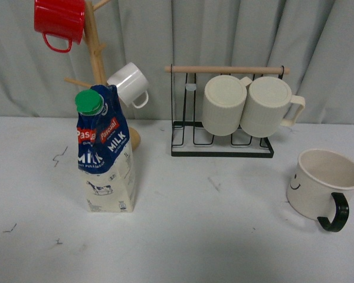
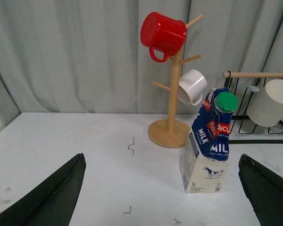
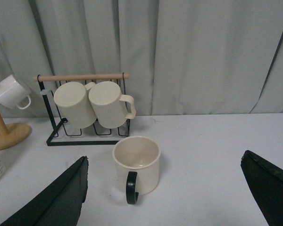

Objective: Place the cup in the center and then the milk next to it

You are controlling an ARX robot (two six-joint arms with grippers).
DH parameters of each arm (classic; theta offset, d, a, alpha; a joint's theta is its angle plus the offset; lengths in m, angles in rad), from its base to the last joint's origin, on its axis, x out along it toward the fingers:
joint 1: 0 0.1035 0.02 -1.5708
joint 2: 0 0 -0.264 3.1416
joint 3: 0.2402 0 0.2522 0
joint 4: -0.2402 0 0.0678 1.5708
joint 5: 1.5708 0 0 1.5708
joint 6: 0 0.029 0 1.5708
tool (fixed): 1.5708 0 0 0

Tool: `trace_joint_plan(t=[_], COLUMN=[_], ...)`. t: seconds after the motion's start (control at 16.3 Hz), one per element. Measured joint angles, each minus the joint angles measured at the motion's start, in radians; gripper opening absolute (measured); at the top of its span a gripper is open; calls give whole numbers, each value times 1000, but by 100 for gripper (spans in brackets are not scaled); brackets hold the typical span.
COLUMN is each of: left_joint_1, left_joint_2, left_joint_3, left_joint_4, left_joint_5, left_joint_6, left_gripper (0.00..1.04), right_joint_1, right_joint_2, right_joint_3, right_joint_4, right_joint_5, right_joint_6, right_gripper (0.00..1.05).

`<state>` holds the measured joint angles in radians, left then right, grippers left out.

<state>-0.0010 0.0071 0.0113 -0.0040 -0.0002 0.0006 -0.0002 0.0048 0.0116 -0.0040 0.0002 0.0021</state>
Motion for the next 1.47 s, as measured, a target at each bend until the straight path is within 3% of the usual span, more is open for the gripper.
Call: trace_joint_plan(t=[1.47], left_joint_1=[0], left_joint_2=[0], left_joint_3=[0], left_joint_4=[0], left_joint_5=[0], left_joint_6=[0], left_gripper=[98], right_joint_1=[0], right_joint_2=[0], right_joint_3=[0], right_joint_4=[0], right_joint_5=[0], right_joint_6=[0], right_gripper=[98])
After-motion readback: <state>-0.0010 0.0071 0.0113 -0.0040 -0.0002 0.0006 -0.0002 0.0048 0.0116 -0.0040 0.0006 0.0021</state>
